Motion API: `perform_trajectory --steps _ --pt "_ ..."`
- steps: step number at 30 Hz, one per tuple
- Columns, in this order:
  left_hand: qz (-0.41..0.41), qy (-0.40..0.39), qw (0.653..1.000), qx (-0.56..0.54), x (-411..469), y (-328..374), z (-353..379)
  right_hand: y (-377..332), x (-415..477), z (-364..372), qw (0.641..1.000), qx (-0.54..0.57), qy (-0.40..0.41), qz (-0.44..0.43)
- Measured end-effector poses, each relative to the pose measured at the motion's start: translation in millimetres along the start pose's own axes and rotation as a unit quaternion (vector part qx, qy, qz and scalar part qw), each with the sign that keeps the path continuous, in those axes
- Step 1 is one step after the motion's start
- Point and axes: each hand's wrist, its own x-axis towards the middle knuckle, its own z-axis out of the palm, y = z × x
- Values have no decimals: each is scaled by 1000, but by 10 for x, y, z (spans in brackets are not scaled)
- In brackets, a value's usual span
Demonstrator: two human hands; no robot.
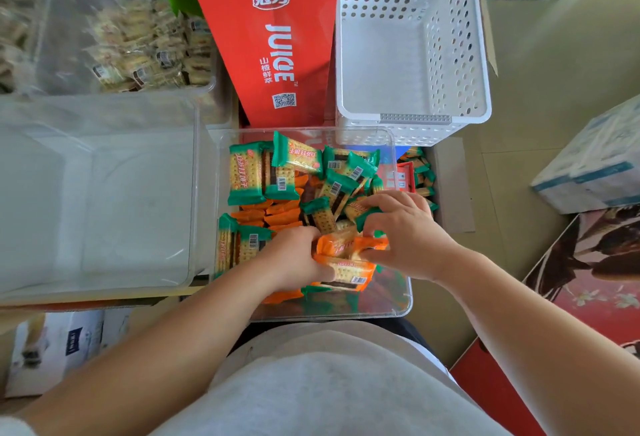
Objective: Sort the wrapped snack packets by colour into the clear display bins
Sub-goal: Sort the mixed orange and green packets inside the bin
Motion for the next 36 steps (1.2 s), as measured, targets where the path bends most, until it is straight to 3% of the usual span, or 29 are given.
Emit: perform_trajectory --steps 5,8,23,30,33,36 --pt "-9 20 997 -73 -66 -102 -82 -83 50 -39 999 33 -15 1" --pt "25 24 993 -116 -42 -63 -3 -80 58 -38 999 51 -4 1" --pt "93 60 990 -85 -1 -14 198 -92 -92 -99 998 6 63 30" --pt "60 40 989 -126 -417 -194 -202 -84 -189 -387 980 172 63 74" --pt "23 77 977 -197 -677 -354 -384 -135 -196 -432 969 220 57 98" --pt "-16 149 947 -284 -905 -488 -490 -243 -135 -359 976 197 52 79"
